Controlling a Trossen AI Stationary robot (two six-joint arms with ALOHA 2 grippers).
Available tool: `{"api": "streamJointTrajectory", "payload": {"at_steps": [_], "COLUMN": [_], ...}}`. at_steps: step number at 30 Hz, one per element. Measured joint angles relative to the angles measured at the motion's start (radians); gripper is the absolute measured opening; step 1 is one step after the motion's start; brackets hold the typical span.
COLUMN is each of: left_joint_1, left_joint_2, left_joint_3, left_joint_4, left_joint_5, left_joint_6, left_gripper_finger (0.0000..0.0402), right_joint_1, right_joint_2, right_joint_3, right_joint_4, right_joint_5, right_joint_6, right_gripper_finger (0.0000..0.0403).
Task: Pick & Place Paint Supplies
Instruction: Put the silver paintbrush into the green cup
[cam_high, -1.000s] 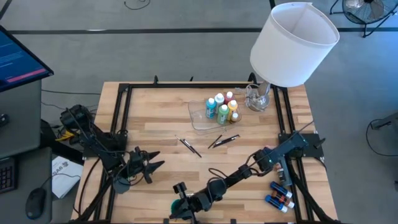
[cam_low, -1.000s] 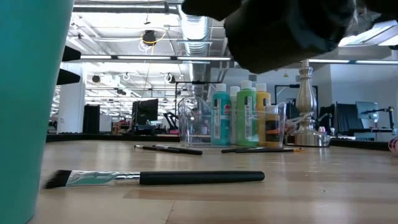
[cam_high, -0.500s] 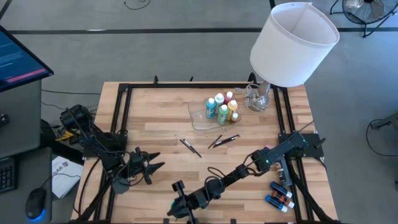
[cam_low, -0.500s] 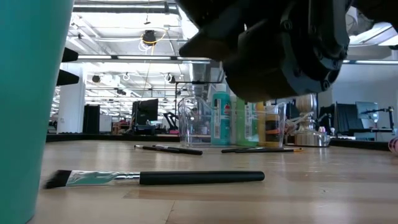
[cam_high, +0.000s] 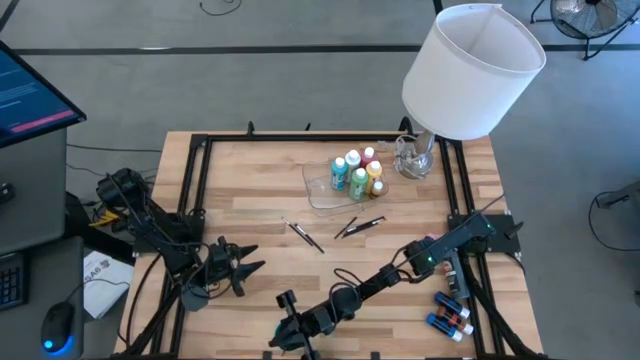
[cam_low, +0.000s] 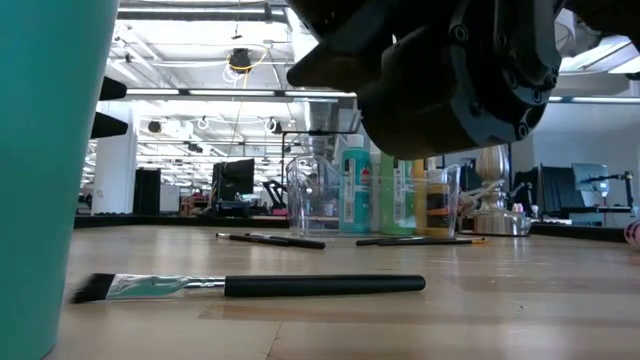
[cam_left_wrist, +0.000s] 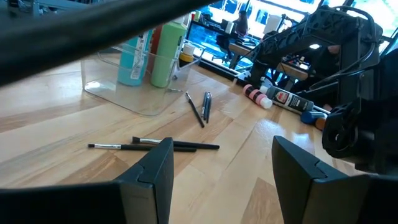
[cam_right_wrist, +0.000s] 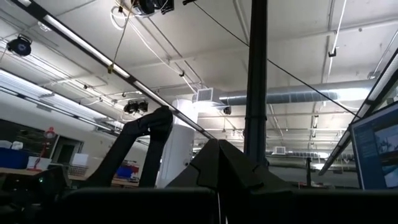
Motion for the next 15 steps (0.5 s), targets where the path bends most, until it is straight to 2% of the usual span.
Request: {"api": "streamJointTrajectory", "payload": {"at_steps": [10, 15], "left_joint_1": [0.000, 0.000], "left_joint_2": [0.000, 0.000], "left_joint_3": [0.000, 0.000], "left_joint_4": [0.000, 0.000], "left_joint_5": [0.015, 0.026], "left_joint_6": [0.000, 0.000], "left_gripper_finger": [0.0163, 0.0163], "right_joint_1": [-0.001, -0.001], "right_joint_2": [0.000, 0.000], "right_joint_3": [0.000, 0.000], "right_joint_4": [0.000, 0.000], "right_joint_5": [0.000, 0.000], "right_joint_6": [0.002, 0.001], "right_gripper_finger": [0.0003, 0.0041]}}
